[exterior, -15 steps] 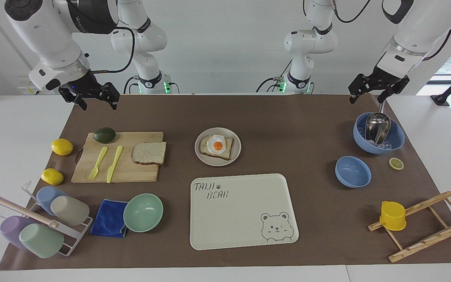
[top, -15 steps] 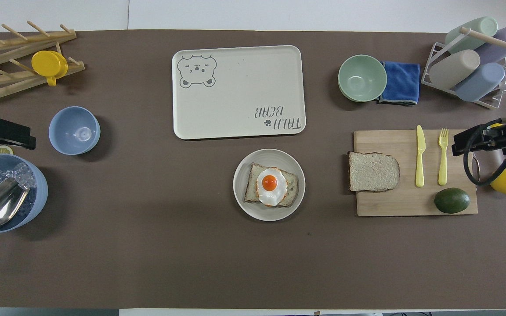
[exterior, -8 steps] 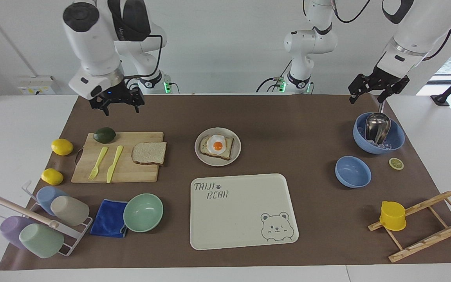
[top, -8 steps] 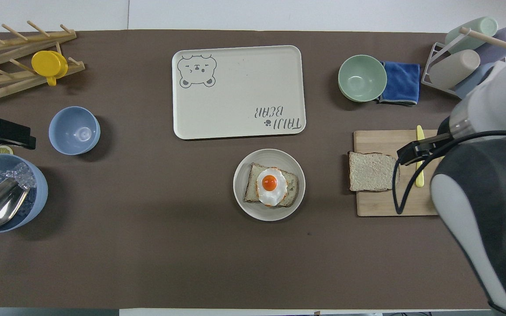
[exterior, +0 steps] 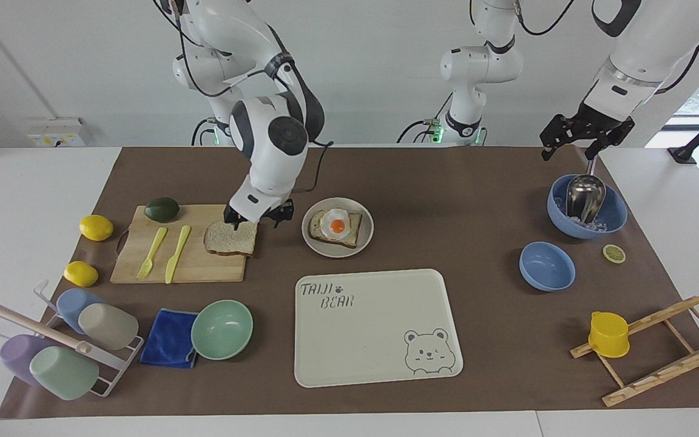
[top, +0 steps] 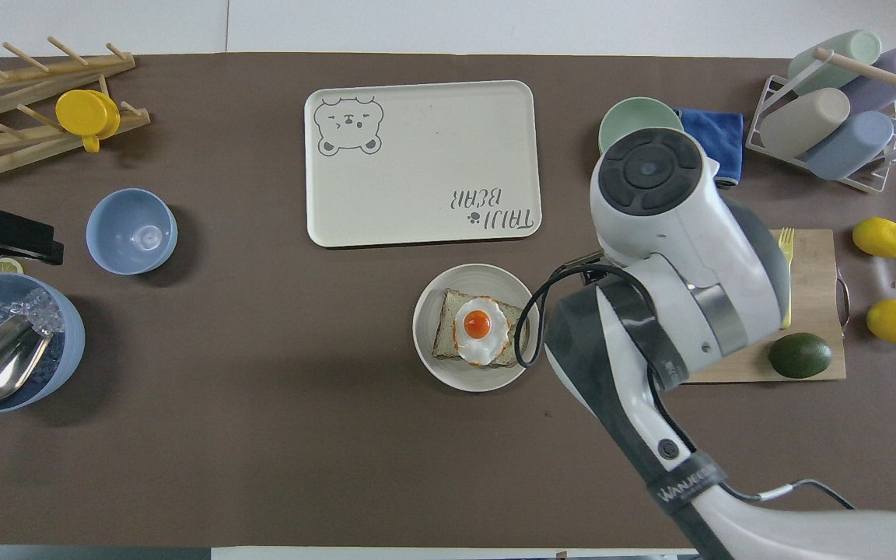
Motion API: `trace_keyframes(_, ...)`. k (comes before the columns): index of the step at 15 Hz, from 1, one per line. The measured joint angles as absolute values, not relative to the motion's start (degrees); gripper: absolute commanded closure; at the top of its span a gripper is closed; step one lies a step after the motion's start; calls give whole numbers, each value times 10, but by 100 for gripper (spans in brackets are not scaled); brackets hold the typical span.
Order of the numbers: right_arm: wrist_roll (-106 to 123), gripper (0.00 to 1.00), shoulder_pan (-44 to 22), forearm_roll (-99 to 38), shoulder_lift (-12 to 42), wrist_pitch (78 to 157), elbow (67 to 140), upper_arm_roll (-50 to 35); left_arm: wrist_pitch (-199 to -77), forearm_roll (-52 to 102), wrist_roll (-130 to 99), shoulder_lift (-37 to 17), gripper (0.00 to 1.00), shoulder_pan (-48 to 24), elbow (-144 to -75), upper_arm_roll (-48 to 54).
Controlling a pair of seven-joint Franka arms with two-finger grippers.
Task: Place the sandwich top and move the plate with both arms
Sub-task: 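Carry the bread slice over the egg plate with the right gripper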
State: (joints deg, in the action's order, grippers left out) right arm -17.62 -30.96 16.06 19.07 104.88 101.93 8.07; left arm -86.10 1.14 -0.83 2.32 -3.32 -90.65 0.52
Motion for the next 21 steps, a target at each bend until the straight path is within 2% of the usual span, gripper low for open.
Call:
trace_keyframes(3, -209, 0, -314, 193, 226, 1072, 1037, 81, -861, 11, -8, 23, 0, -33, -906, 5)
trace_keyframes(5, -212, 1, -313, 201, 223, 1079, 1053, 83, -861, 11, -8, 23, 0, -33, -906, 5)
trace_keyframes(7, -212, 7, -312, 202, 218, 1081, 1064, 85, -861, 11, -8, 23, 0, -33, -906, 5)
trace_keyframes(15, -248, 10, -311, 202, 205, 1093, 1102, 86, -861, 11, -8, 23, 0, -33, -906, 5)
trace_keyframes(19, -250, 20, -308, 202, 200, 1097, 1115, 88, -861, 11, -8, 23, 0, -33, -906, 5)
trace_keyframes(21, -250, 39, -305, 202, 199, 1100, 1120, 88, -861, 11, -8, 23, 0, -33, -906, 5)
